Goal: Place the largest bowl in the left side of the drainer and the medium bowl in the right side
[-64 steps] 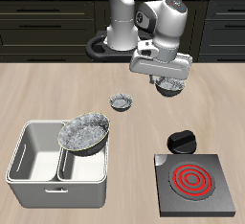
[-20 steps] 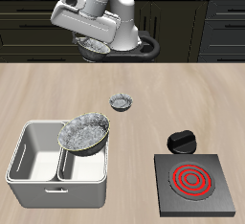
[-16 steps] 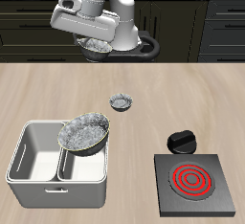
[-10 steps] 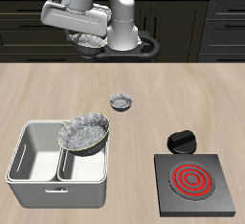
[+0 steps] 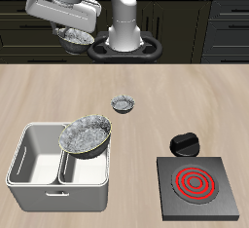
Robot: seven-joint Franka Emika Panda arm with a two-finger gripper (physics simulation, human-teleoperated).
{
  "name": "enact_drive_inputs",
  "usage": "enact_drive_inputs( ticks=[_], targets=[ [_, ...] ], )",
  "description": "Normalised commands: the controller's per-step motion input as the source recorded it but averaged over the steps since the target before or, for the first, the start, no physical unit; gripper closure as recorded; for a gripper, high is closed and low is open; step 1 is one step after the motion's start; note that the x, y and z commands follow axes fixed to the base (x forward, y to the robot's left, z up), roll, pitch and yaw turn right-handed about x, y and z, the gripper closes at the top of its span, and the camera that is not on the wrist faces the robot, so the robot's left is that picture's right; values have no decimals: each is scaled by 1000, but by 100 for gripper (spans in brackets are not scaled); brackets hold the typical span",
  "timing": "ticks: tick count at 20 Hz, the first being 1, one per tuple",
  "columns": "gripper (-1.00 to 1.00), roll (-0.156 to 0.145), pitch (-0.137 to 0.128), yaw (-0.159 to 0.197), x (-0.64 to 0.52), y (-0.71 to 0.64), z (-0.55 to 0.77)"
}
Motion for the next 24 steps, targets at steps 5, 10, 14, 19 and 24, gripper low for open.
enact_drive_inputs(
  ticks=[5, 10, 14, 19, 24],
  targets=[
    [100, -18, 23, 30, 428, -40, 172],
    [100, -24, 23, 2, 418, -138, 175],
    [100, -46, 16, -31, 313, -224, 143],
    [100, -16, 25, 26, 390, -51, 46],
    [100, 0, 28, -9, 483, 31, 97]
  ],
)
